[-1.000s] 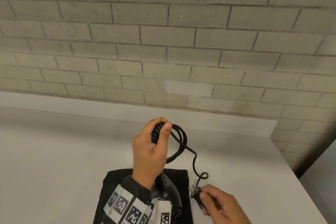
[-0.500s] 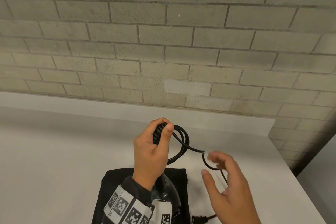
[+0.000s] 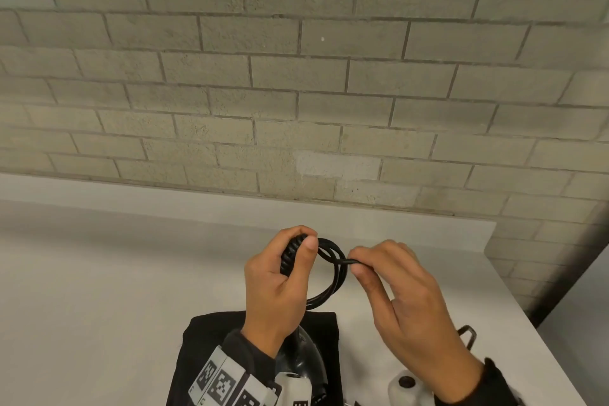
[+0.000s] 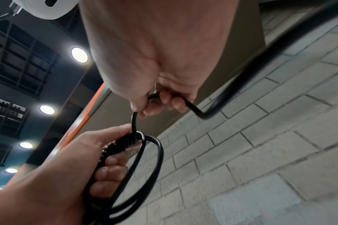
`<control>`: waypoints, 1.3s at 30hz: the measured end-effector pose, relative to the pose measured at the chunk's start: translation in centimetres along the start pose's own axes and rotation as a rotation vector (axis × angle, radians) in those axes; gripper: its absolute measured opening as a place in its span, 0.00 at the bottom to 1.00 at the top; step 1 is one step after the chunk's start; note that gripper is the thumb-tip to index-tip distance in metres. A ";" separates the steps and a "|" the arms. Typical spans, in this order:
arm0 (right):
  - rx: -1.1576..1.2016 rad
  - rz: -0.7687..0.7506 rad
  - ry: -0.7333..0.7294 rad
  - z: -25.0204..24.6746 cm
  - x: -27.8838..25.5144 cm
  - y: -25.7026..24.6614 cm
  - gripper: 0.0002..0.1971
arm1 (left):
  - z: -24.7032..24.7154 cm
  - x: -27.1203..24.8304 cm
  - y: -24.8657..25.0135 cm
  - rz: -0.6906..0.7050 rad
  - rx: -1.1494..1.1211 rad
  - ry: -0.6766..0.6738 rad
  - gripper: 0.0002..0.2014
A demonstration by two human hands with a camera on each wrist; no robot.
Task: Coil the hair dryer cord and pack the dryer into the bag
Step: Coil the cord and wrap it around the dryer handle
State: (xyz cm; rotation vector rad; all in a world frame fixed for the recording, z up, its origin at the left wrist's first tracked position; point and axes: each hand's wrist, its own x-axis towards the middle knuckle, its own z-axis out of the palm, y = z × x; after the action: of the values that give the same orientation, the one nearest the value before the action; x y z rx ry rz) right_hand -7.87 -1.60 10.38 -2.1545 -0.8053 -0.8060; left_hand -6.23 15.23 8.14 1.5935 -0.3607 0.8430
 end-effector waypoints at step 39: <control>0.248 0.153 -0.396 -1.4 2.1 0.4 0.35 | 1.1 -0.3 1.4 0.013 -0.020 -0.141 0.10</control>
State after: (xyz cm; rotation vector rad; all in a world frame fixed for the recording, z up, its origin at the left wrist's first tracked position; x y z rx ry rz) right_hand -6.75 -2.24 12.55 -2.1432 -0.8700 -0.1874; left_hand -7.07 13.83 8.96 1.6376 -0.4789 0.7358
